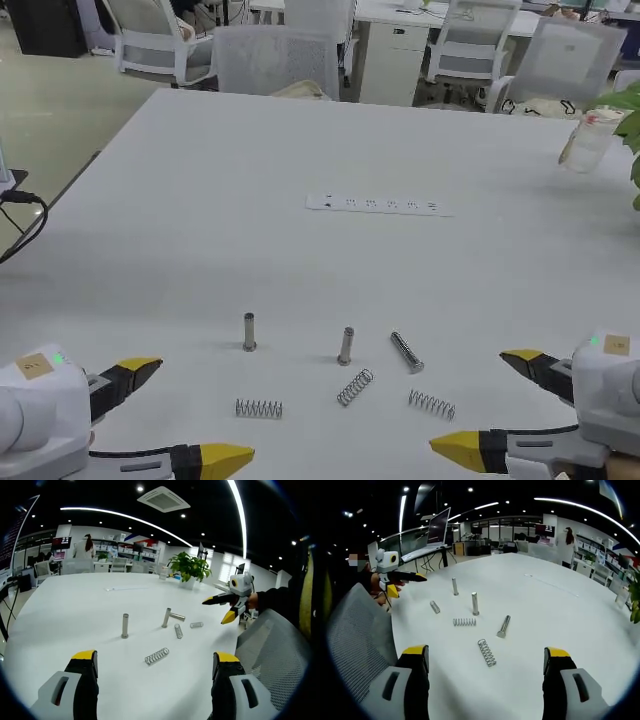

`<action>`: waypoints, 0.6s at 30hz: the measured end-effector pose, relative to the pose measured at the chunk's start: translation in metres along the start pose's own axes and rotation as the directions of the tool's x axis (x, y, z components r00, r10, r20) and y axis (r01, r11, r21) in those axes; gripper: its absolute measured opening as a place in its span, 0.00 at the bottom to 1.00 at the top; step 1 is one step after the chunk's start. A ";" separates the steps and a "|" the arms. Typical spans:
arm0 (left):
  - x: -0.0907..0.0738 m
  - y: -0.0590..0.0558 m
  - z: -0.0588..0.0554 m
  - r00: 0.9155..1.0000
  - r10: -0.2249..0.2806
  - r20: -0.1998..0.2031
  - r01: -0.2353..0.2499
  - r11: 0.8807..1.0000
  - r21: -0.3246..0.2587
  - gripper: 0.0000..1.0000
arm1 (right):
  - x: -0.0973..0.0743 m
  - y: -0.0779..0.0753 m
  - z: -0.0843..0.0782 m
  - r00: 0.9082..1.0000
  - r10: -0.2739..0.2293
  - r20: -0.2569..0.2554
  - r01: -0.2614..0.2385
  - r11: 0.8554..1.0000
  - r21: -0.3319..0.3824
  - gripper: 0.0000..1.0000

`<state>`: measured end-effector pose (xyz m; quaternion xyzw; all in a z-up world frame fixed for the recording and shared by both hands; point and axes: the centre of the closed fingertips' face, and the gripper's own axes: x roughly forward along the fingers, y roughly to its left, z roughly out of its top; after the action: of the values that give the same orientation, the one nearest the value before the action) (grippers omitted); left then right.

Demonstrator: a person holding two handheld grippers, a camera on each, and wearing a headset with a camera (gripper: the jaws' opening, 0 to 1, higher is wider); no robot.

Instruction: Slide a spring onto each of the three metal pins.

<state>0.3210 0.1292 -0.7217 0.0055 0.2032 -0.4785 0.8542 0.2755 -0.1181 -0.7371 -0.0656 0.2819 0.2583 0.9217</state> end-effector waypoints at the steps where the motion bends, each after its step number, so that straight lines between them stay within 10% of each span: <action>1: 0.000 0.000 0.000 1.000 0.000 0.000 0.000 1.000 0.000 0.93 | 0.000 0.000 0.000 1.000 0.000 -0.001 0.000 1.000 -0.001 0.94; 18: 0.001 0.001 -0.002 1.000 -0.003 0.000 0.003 1.000 0.001 0.92 | 0.000 -0.001 -0.004 1.000 -0.002 -0.014 0.002 1.000 0.005 0.93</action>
<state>0.3217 0.1292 -0.7236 0.0054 0.2030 -0.4798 0.8536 0.2744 -0.1200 -0.7403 -0.0654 0.2891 0.2562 0.9201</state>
